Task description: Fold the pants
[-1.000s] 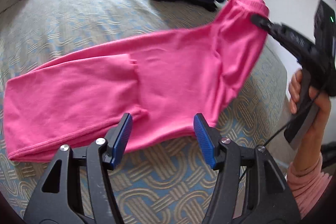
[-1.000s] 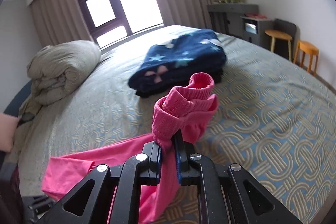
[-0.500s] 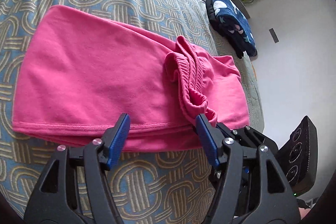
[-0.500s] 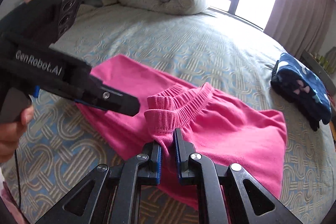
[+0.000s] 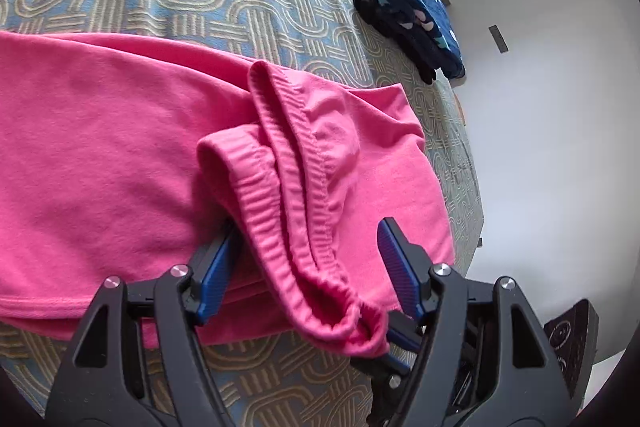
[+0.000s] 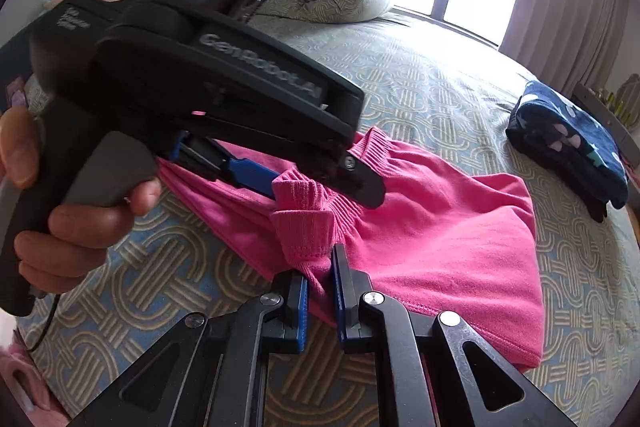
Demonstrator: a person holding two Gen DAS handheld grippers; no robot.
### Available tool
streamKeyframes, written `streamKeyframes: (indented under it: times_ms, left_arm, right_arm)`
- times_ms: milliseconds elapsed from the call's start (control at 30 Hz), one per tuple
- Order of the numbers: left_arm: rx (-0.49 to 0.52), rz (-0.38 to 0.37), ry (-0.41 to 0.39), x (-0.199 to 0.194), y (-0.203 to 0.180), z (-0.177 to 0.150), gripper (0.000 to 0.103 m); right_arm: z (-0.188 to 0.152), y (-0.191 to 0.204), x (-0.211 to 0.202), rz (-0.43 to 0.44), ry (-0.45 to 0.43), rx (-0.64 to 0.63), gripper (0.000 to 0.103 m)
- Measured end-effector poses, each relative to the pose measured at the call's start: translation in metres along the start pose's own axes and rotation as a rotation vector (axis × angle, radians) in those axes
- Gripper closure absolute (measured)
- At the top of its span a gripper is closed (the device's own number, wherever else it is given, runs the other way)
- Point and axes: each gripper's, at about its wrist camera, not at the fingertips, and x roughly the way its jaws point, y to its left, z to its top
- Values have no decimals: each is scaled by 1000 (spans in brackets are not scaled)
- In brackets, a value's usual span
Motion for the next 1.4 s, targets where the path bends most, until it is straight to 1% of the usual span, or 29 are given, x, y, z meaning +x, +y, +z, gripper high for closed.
streamKeyframes:
  times_ms: [100, 133, 167, 200, 233, 300, 367, 467, 500, 533, 600, 667, 700, 767, 833, 867, 933, 1000, 1033, 1100, 1200, 1400]
  left_arm:
    - [12, 16, -1, 6, -6, 3, 33]
    - [19, 25, -3, 7, -8, 3, 36]
    - [27, 31, -7, 7, -10, 3, 45]
    - [39, 43, -2, 9, -12, 3, 72]
    - [52, 61, 9, 11, -14, 4, 89]
    - [72, 82, -3, 8, -17, 1, 89]
    - [123, 113, -26, 0, -27, -2, 89]
    - [223, 171, -66, -16, -47, -3, 89]
    - [265, 198, -85, -23, -54, -3, 89]
    - [307, 224, -103, -31, -60, -3, 89]
    - [365, 263, -130, -43, -69, 0, 89]
    - [378, 294, -149, -54, -68, 3, 89]
    - [375, 299, -153, -60, -65, 5, 89]
    - [360, 314, -155, -70, -56, 9, 89]
    - [339, 333, -156, -81, -43, 14, 89]
    - [326, 341, -157, -86, -37, 16, 89]
    - [306, 365, -159, -95, -25, 22, 89]
    - [305, 419, -160, -99, -16, 27, 89]
    - [308, 448, -157, -101, -11, 30, 89]
    - [300, 482, -139, -103, 0, 35, 89]
    - [268, 486, -119, -108, 16, 37, 89]
    - [257, 520, -111, -117, 37, 32, 88]
  right_arm:
    - [-8, 2, -9, 17, 1, -5, 94]
    - [-10, 2, -9, 22, 4, -14, 93]
    - [-13, 4, -10, 22, 8, -25, 93]
    - [-15, 4, -10, 21, 10, -36, 93]
    - [-16, 5, -9, 22, 13, -46, 90]
    - [-18, 4, -9, 23, 32, -53, 88]
    - [-17, -5, -14, 49, 35, -33, 82]
    - [-17, -24, -31, 81, 11, 29, 69]
    - [-16, -33, -38, 83, -2, 54, 60]
    - [-15, -42, -46, 79, -19, 79, 54]
    - [-12, -64, -62, 60, -63, 134, 50]
    - [-11, -90, -72, 29, -95, 217, 49]
    - [-10, -104, -72, 9, -94, 271, 49]
    - [-11, -130, -66, -40, -58, 386, 49]
    - [-17, -148, -56, -54, -10, 467, 49]
    - [-19, -151, -50, -51, 10, 488, 49]
    - [-28, -145, -45, -43, 47, 493, 49]
    - [-30, -133, -36, -39, 81, 468, 49]
    - [-33, -122, -38, -33, 94, 457, 49]
    - [-34, -112, -30, -12, 116, 441, 49]
    - [-28, -99, -20, 16, 133, 419, 49]
    - [-18, -89, -5, 29, 140, 379, 49]
